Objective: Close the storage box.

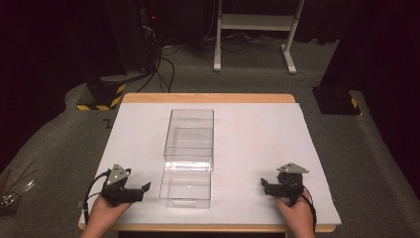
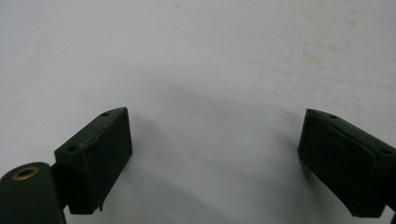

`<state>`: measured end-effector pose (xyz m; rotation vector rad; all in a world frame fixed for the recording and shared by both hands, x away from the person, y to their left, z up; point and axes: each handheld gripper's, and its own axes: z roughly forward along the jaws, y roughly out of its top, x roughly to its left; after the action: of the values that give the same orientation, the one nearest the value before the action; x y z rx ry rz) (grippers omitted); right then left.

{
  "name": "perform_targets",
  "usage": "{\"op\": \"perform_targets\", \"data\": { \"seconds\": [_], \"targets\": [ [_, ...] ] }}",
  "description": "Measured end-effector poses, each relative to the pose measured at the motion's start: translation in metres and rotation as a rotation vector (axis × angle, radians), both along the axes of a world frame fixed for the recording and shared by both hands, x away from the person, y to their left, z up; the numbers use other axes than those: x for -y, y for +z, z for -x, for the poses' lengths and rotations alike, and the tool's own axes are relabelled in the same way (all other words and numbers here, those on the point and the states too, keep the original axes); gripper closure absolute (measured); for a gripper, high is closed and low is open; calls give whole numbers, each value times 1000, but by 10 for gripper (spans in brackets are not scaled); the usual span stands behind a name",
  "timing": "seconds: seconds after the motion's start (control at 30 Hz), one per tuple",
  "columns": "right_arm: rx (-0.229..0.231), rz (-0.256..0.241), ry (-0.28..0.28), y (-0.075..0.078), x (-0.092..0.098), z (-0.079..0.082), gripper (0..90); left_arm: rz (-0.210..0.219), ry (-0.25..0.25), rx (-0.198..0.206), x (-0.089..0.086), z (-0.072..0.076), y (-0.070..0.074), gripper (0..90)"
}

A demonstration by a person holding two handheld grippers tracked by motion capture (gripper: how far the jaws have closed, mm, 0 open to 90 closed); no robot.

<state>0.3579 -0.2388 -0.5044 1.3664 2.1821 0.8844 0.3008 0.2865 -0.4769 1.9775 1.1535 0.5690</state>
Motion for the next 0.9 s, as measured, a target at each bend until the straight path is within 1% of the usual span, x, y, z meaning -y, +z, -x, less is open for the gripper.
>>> {"op": "perform_targets", "data": {
  "seconds": [0.13, 0.2, 0.27, 0.47, 0.57, 0.7, 0.8, 0.83, 0.9],
  "targets": [
    [1, 1, 1, 0, 0, 0, 98, 14, -5, 7, 2, 2, 3, 91],
    [1, 1, 1, 0, 0, 0, 98, 14, -13, 14, 2, 3, 5, 93],
    [1, 1, 3, 0, 0, 0, 98, 30, -17, 14, 3, 5, 7, 94],
    [1, 1, 2, 0, 0, 0, 98, 36, -40, 31, 5, 9, 13, 97],
    [1, 1, 1, 0, 0, 0, 98, 57, -46, 32, 7, 10, 15, 98],
    [1, 1, 1, 0, 0, 0, 98, 60, -56, 42, 8, 12, 18, 98],
    [1, 1, 1, 0, 0, 0, 98, 74, -61, 47, 9, 14, 21, 98],
    [1, 1, 1, 0, 0, 0, 98, 88, -66, 52, 11, 17, 24, 98],
    [1, 1, 1, 0, 0, 0, 98, 88, -69, 56, 11, 18, 25, 99]
  ]
}}
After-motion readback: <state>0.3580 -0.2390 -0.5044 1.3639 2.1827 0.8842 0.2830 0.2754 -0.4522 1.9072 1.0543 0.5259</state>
